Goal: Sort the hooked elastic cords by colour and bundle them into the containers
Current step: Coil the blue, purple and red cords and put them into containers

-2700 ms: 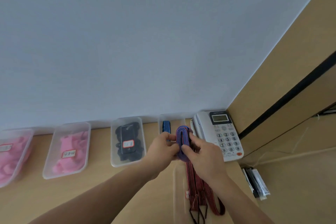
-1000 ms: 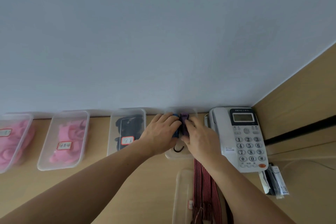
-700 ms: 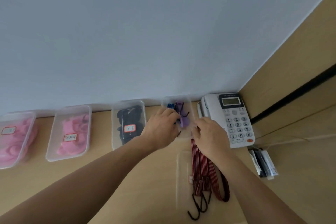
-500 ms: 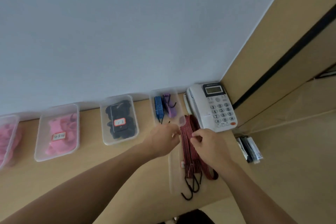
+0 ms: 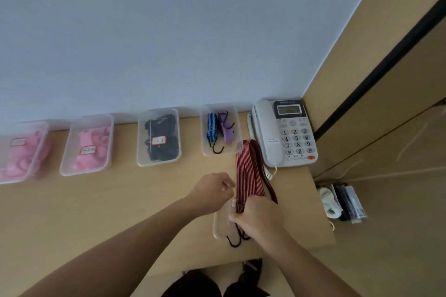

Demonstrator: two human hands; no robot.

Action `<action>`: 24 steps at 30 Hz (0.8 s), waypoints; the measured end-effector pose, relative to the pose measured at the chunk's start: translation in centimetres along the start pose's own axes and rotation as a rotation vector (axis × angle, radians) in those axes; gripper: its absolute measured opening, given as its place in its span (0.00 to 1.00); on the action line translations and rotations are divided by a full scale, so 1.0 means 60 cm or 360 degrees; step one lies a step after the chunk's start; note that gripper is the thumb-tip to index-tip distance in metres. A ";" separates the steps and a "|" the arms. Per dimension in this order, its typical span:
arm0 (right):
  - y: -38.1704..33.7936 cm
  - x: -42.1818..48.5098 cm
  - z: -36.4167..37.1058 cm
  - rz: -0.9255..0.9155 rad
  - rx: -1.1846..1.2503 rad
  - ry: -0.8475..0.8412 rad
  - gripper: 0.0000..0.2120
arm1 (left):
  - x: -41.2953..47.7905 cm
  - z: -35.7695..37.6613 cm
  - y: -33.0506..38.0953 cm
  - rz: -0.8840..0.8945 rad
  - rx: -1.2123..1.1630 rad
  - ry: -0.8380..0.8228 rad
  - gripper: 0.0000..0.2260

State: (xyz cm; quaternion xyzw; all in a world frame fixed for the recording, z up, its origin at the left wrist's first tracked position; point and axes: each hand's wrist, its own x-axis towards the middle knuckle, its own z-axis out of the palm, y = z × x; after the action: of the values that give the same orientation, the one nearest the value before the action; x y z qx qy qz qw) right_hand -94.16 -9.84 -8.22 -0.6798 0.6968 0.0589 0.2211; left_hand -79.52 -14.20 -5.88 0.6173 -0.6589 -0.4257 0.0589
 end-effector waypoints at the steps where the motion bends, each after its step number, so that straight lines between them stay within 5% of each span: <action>1: -0.001 0.001 0.000 0.0010 0.0020 0.0003 0.23 | -0.002 0.004 -0.001 -0.0017 0.0000 0.0003 0.11; 7: 0.018 0.004 -0.009 0.0085 0.0224 0.0092 0.22 | -0.007 0.017 0.006 -0.0079 -0.0012 0.0020 0.11; 16: 0.035 0.015 -0.033 0.0286 0.0300 -0.0150 0.14 | -0.014 0.016 0.024 -0.0034 0.0014 0.0034 0.11; 24: 0.064 -0.006 -0.078 0.0368 0.1400 -0.0231 0.09 | -0.016 -0.017 0.060 0.0095 -0.0045 0.0059 0.10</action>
State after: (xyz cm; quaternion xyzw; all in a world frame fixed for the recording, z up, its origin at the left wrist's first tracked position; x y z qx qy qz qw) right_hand -98.96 -11.02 -4.70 -0.4331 0.7096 -0.1707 0.5289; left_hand -81.46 -14.34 -2.52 0.6042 -0.6699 -0.4215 0.0924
